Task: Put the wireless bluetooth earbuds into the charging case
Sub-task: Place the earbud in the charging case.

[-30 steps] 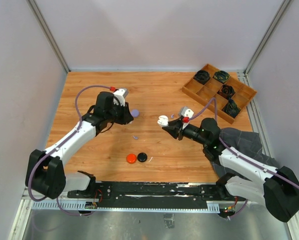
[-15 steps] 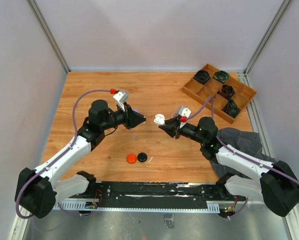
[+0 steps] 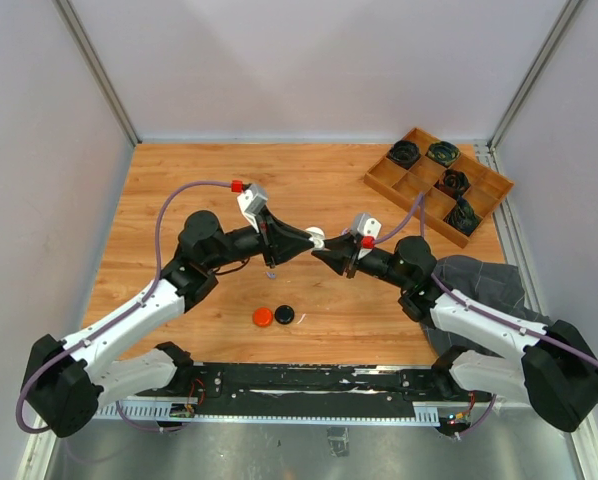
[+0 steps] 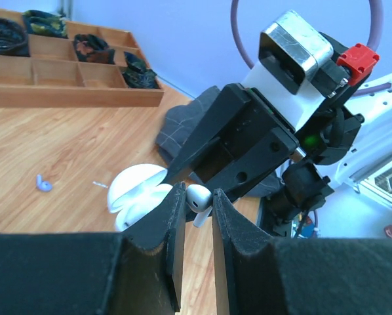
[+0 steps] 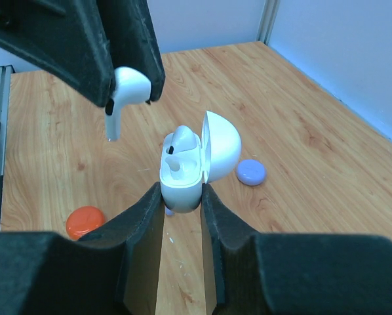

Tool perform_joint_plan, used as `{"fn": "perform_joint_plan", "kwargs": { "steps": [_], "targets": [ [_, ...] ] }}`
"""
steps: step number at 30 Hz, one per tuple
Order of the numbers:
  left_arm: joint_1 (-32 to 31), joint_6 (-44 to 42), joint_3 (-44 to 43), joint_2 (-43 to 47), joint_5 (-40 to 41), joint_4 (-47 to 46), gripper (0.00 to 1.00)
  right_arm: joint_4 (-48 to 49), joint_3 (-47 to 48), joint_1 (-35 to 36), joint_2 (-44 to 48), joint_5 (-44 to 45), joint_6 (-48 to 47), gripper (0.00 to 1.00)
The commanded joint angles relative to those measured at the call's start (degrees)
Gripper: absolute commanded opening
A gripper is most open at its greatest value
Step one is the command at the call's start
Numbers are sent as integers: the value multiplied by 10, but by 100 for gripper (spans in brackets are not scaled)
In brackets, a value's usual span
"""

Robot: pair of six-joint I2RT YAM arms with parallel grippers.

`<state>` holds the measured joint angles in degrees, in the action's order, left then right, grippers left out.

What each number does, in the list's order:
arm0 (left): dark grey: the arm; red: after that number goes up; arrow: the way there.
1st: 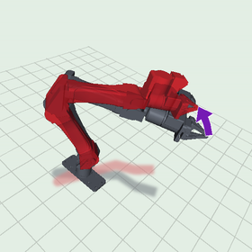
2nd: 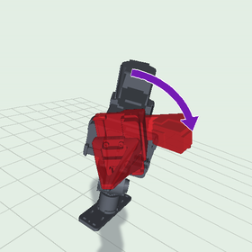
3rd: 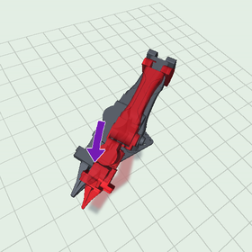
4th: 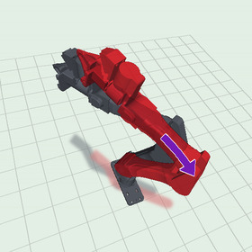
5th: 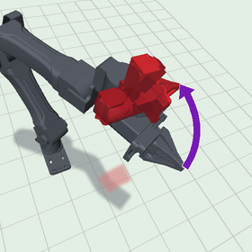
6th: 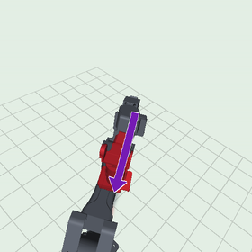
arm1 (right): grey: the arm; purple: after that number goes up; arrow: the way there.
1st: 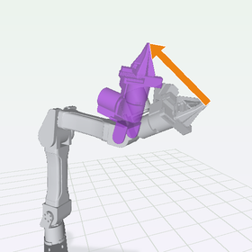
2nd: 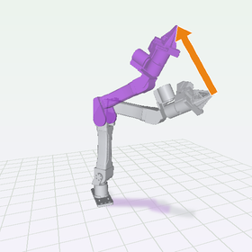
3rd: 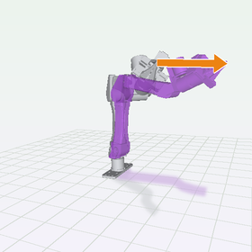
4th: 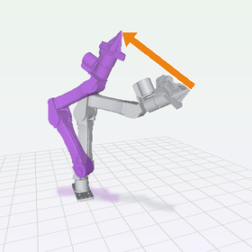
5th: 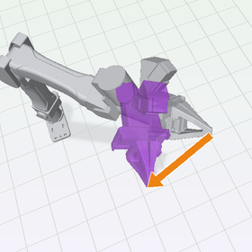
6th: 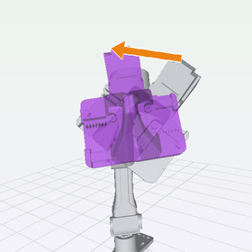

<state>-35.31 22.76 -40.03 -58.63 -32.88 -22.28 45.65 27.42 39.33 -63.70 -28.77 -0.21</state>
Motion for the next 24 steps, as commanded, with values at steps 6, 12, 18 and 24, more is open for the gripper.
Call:
{"fn": "perform_joint_plan", "kwargs": {
  "steps": [6, 12, 18, 24],
  "targets": [
    [-40, -21, -4, -24, 59, -58, 22, 36, 16, 12, 9, -8, 4, 1],
    [-47, -39, 1, -23, 96, -58, 22, 37, 13, 13, 13, -8, 3, 1],
    [-50, -47, 8, -25, 117, -58, 21, 36, 12, 13, 17, -6, 2, 1],
    [-57, -51, 9, -29, 123, -58, 21, 36, 12, 13, 21, 5, 2, 1]
  ]
}}
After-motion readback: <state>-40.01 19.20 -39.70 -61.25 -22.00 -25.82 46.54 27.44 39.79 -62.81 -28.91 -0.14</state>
